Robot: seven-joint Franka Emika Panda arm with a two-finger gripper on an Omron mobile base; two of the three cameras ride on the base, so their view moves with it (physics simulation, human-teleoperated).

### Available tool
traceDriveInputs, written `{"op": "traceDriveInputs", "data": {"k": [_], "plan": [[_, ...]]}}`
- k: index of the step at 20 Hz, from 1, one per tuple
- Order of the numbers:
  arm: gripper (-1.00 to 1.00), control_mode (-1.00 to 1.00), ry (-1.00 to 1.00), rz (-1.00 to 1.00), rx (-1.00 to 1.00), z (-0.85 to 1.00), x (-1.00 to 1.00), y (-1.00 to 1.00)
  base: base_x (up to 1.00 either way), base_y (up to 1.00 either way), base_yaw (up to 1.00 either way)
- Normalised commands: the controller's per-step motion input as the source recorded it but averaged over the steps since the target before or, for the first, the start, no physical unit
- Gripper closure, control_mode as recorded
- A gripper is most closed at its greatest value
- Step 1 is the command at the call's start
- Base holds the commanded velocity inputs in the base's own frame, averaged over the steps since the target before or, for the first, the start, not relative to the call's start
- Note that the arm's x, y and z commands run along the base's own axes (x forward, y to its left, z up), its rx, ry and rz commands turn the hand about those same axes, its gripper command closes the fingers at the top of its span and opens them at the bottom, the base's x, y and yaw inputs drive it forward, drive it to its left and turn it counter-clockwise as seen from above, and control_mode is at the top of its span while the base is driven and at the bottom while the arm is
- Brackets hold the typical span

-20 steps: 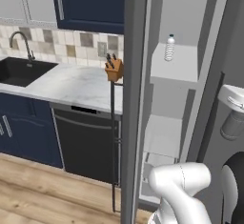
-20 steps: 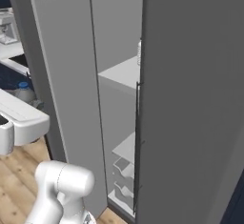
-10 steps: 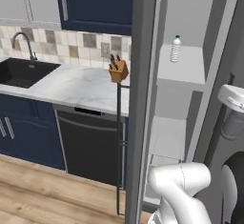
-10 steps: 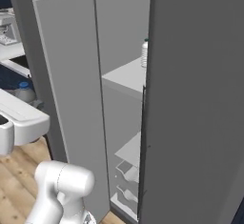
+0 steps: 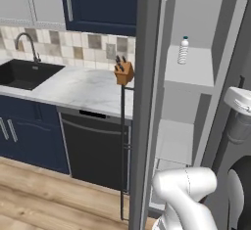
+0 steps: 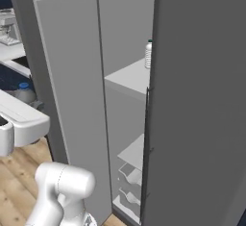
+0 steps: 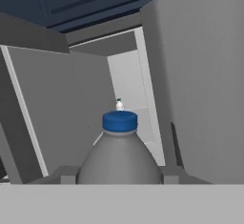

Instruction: Take the bottled waters from the counter and place them in the freezer to freeze. Close the freezer door after placing the bottles.

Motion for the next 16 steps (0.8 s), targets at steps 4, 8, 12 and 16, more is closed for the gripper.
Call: {"op": "traceDriveInputs", "data": {"k": [4, 8, 12, 16], "plan": [[1.00, 1.00, 0.00, 0.00, 0.00, 0.00, 0.00, 0.00, 0.52, -0.14, 0.00], [1.00, 1.00, 0.00, 0.00, 0.00, 0.00, 0.00, 0.00, 0.58, -0.04, 0.00], [1.00, -1.00, 0.02, 0.00, 0.00, 0.00, 0.52, -0.01, 0.00, 0.00, 0.00], [1.00, -1.00, 0.14, -0.02, 0.03, 0.03, 0.29, -0.20, 0.00, 0.00, 0.00]]}}
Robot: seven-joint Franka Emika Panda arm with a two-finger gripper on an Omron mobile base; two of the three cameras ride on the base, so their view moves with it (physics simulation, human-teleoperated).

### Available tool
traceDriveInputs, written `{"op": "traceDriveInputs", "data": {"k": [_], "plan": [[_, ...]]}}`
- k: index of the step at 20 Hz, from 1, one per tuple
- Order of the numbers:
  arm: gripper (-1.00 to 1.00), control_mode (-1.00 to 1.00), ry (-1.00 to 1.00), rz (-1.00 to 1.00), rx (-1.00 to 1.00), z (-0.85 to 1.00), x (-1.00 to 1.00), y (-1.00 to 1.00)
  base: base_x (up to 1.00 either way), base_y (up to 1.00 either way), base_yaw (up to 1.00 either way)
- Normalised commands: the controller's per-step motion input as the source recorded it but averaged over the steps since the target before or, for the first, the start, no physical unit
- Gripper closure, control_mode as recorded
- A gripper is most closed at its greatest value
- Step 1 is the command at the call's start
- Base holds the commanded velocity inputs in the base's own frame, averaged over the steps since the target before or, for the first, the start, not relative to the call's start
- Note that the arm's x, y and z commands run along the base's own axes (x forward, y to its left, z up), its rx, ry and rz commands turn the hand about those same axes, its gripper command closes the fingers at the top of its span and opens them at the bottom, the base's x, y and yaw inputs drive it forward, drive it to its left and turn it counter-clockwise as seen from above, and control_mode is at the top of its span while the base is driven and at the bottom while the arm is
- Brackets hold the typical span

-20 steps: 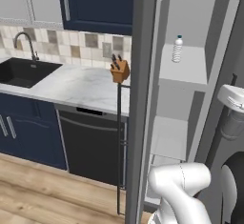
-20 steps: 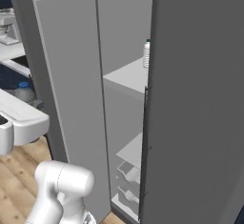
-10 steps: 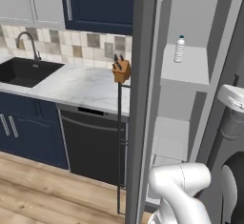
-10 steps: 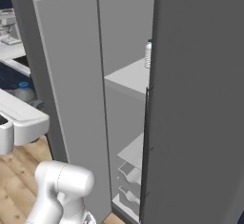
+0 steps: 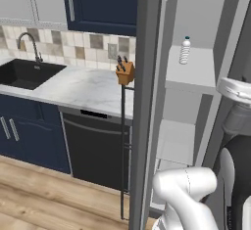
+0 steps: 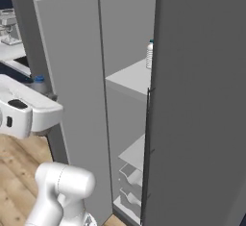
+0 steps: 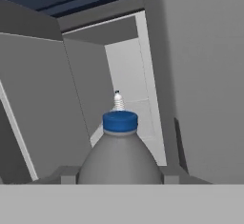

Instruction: Take the bottled waters from the counter and place them in the freezer to freeze. Close the freezer door after placing the bottles.

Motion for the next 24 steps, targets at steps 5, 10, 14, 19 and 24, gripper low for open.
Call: {"op": "traceDriveInputs", "data": {"k": [5, 10, 14, 19, 24], "plan": [[1.00, -1.00, 0.15, -0.04, -0.02, 0.01, 0.57, -0.20, 0.00, 0.00, 0.00], [1.00, -1.00, -0.02, -0.06, -0.09, -0.07, 0.65, -0.06, 0.00, 0.00, 0.00], [1.00, -1.00, -0.13, 0.00, -0.02, -0.21, 0.53, -0.10, 0.00, 0.00, 0.00], [1.00, -1.00, -0.15, 0.00, -0.05, -0.20, 0.46, -0.01, 0.00, 0.00, 0.00], [1.00, -1.00, -0.06, 0.00, -0.08, -0.07, 0.56, -0.02, 0.00, 0.00, 0.00]]}}
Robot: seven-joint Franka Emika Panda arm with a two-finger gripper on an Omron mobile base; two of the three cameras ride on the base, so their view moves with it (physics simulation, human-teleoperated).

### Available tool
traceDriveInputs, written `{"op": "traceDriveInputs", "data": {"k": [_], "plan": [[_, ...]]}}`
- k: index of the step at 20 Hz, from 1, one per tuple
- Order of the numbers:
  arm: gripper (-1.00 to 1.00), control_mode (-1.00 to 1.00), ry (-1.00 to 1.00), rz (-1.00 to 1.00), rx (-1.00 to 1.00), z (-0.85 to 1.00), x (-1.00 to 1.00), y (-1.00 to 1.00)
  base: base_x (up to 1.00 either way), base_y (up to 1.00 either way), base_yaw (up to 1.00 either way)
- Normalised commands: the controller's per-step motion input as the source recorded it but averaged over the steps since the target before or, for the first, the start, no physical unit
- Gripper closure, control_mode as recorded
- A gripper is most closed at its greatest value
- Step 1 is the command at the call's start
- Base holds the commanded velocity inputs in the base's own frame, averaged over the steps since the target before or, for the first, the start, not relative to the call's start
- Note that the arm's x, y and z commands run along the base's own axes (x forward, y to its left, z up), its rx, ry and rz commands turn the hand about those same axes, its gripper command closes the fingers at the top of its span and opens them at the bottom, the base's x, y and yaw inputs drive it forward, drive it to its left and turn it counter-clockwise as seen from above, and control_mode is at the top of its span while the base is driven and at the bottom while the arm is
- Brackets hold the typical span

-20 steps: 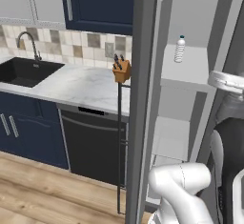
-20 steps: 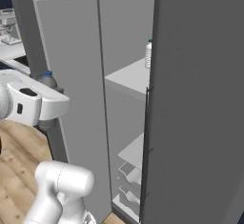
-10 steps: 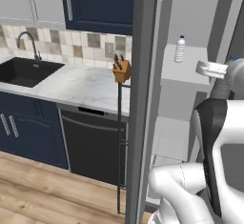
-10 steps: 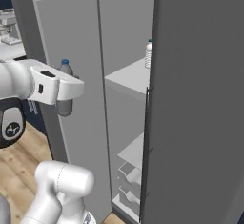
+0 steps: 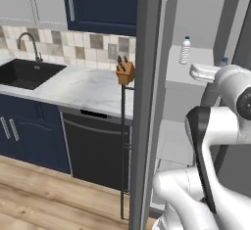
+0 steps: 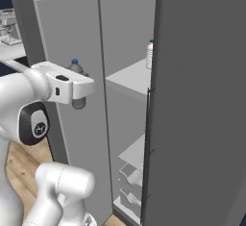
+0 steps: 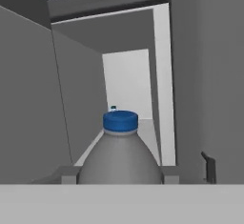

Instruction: Take the bottled waters from the counter and place them in the freezer to freeze. Close the freezer door after placing the bottles.

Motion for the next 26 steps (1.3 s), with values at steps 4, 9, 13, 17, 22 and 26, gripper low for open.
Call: {"op": "traceDriveInputs", "data": {"k": [4, 9, 13, 17, 22, 26], "plan": [[1.00, -1.00, 0.00, 0.00, -0.11, 0.00, 0.56, -0.11, 0.00, 0.00, 0.00], [1.00, -1.00, 0.15, 0.00, -0.05, 0.00, 0.53, -0.16, 0.00, 0.00, 0.00], [1.00, -1.00, 0.07, 0.00, 0.00, 0.00, 0.40, -0.19, 0.00, 0.00, 0.00], [1.00, -1.00, 0.00, 0.00, 0.00, 0.00, 0.34, -0.18, 0.00, 0.00, 0.00], [1.00, -1.00, -0.02, 0.00, 0.00, 0.00, 0.31, -0.14, 0.00, 0.00, 0.00], [1.00, -1.00, 0.00, 0.00, 0.00, 0.00, 0.40, -0.11, 0.00, 0.00, 0.00]]}}
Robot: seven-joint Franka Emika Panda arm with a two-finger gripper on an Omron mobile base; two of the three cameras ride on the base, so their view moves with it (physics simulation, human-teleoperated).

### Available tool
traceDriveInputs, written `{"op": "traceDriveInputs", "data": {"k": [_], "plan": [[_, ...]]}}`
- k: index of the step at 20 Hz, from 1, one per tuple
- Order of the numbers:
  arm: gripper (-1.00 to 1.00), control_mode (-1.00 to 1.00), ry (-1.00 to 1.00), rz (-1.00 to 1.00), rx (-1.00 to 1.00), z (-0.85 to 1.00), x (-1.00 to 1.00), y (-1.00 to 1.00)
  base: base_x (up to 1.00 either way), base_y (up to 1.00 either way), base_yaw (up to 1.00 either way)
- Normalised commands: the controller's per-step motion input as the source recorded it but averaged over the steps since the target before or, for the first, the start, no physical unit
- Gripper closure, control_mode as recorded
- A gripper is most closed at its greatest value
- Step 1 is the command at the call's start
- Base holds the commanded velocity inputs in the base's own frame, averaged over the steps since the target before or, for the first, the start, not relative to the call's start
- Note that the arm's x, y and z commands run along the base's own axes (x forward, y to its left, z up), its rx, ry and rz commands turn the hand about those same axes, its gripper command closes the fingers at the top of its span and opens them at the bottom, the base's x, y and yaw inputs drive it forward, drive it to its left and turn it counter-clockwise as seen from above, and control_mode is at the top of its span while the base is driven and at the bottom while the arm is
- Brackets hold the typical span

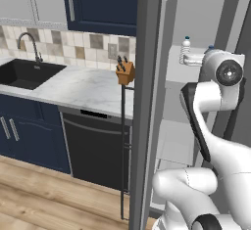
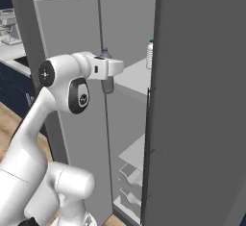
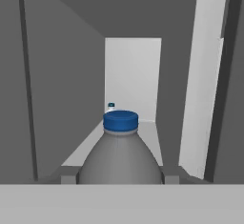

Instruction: Take the bottled waters from the counter and place them in the freezer to freeze. Close the freezer door after placing the bottles.

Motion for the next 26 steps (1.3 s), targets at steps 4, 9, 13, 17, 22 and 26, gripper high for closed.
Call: {"op": "traceDriveInputs", "data": {"k": [4, 9, 13, 17, 22, 26], "plan": [[1.00, -1.00, 0.00, 0.00, 0.00, 0.00, 0.46, -0.15, 0.00, 0.00, 0.00], [1.00, -1.00, 0.00, 0.00, 0.00, -0.01, 0.52, -0.16, 0.00, 0.00, 0.00], [1.00, -1.00, 0.00, 0.00, 0.00, -0.11, 0.45, -0.12, 0.00, 0.00, 0.00], [1.00, -1.00, 0.00, 0.00, 0.00, -0.23, 0.27, -0.05, 0.00, 0.00, 0.00], [1.00, -1.00, 0.00, 0.00, 0.00, -0.25, 0.15, -0.02, 0.00, 0.00, 0.00], [1.00, -1.00, 0.00, 0.00, 0.00, -0.28, 0.29, -0.02, 0.00, 0.00, 0.00]]}}
